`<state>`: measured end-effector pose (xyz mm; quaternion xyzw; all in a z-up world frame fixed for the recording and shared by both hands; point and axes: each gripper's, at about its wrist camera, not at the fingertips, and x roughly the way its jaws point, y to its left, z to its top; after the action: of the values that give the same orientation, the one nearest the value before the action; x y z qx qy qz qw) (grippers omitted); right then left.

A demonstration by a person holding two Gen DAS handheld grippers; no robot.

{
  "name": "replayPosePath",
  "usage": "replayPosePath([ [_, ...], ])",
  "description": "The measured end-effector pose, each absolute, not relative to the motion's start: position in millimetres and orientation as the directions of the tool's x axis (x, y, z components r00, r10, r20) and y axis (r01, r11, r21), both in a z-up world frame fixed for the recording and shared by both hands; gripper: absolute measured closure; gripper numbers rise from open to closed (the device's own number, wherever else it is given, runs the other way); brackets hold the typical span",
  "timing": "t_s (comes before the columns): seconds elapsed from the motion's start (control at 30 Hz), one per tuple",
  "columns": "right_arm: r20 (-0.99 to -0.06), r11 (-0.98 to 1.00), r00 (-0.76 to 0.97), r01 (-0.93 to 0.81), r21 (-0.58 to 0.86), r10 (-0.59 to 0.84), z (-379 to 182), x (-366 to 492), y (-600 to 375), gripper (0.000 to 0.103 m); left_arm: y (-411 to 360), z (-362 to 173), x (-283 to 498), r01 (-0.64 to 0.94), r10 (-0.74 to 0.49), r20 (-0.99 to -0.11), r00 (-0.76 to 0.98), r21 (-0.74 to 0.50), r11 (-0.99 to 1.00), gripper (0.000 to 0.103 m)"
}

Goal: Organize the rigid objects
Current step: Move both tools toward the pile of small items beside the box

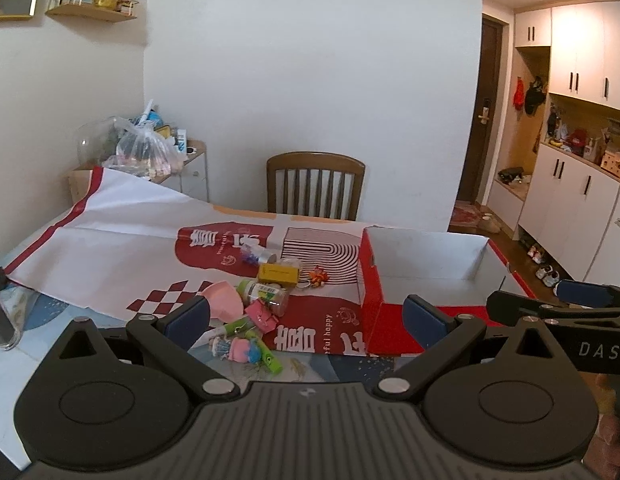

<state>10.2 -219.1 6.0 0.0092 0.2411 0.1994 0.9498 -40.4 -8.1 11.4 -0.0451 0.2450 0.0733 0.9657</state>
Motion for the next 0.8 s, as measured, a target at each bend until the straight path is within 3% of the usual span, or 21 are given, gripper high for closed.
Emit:
replayPosePath([
  [0.8,-0.445,0.892,0.779,-0.435,0.125,0.442,4.1,20.3,-195.8,0.000,14.2,9.9,-40.3,-0.199,0.143,-0.472,0.870,-0.070,0.978,0.000],
])
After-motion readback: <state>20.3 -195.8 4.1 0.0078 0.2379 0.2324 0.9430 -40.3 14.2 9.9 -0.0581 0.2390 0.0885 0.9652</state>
